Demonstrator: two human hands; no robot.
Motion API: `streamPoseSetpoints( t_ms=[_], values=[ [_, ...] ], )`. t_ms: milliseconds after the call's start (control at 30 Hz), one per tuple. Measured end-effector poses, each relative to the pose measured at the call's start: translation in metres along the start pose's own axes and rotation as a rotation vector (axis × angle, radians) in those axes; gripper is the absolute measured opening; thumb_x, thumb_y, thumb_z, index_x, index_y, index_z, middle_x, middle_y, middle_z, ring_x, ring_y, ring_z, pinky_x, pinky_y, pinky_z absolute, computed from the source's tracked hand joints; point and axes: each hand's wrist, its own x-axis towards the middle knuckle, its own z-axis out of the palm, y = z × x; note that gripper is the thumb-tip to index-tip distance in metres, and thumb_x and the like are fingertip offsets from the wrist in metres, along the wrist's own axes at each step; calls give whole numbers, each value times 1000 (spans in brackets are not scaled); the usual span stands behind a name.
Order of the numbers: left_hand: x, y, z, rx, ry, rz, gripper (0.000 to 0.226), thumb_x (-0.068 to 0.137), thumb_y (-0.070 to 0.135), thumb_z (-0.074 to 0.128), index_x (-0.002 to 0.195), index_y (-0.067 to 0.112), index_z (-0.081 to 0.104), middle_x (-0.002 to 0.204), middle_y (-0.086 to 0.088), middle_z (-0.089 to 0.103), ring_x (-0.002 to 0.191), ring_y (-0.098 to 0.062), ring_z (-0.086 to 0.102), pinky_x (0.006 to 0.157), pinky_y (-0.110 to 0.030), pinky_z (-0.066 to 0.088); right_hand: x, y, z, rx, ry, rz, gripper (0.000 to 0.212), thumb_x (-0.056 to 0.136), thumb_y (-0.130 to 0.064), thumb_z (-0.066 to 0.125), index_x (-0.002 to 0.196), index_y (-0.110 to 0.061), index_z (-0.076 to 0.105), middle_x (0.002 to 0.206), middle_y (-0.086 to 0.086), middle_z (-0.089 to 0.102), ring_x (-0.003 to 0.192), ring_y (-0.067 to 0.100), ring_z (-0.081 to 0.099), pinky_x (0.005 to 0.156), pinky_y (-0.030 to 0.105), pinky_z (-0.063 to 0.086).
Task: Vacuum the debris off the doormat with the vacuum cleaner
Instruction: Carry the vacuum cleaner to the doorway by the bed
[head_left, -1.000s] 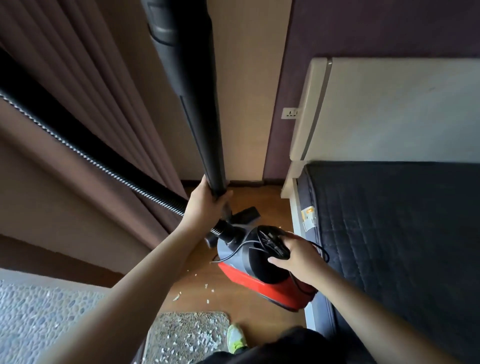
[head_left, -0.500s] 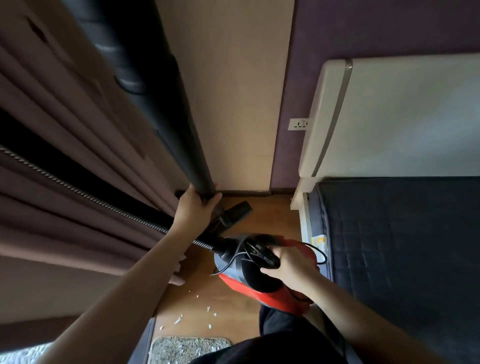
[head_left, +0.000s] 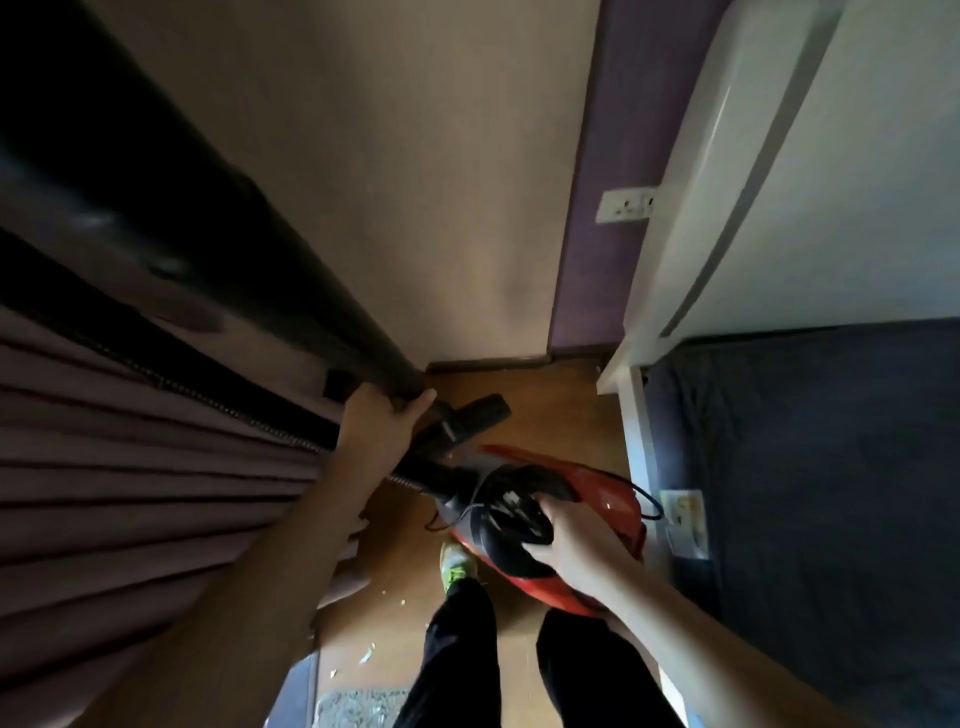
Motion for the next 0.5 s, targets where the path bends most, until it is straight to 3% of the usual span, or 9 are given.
streamPoseSetpoints(
  t_ms=[67,133,200,267,333,400,500],
  values=[
    [39,-17,22,0,-14,-17,35,90,27,70,124,19,65,119,-5,67,120,-22,58,97,-22,38,31,13,17,51,21,48,48,86,-33,69,131,-18,56,120,1,69,112,19,64,91,24,49],
    [71,-33,42,-23,-32,-55,39,90,28,70,126,14,64,118,-1,65,117,-14,56,93,-19,36,59,27,37,119,39,94,43,86,-31,70,126,-17,59,116,1,70,109,17,65,87,19,47],
    [100,-48,63,-1,-76,-11,37,91,25,69,125,11,64,115,-7,67,114,-17,59,88,-16,38,84,40,56,186,37,131,38,86,-29,70,121,-16,62,111,0,72,106,17,66,81,14,44],
    [124,-62,82,-11,-140,43,26,93,17,67,119,16,65,112,-7,67,113,-16,61,83,-4,39,111,55,77,227,34,165,33,87,-27,70,118,-17,63,107,-2,72,102,16,67,73,9,40],
    [149,-73,103,-48,-172,41,23,93,15,67,115,21,64,112,4,64,109,-4,59,78,5,38,138,68,93,273,54,195,32,88,-28,69,118,-18,62,106,-4,71,101,13,66,71,7,37],
    [173,-88,125,-85,-167,47,24,92,16,67,115,21,66,114,8,64,110,-3,60,86,-2,42,164,80,108,330,62,226,33,90,-28,68,121,-18,60,108,-4,70,103,12,66,70,5,37],
    [199,-108,160,-71,-210,69,22,92,16,67,114,18,66,116,3,66,116,-10,60,101,-25,45,200,101,128,420,70,277,38,90,-26,68,126,-16,58,113,-2,70,109,15,65,75,7,37]
  ],
)
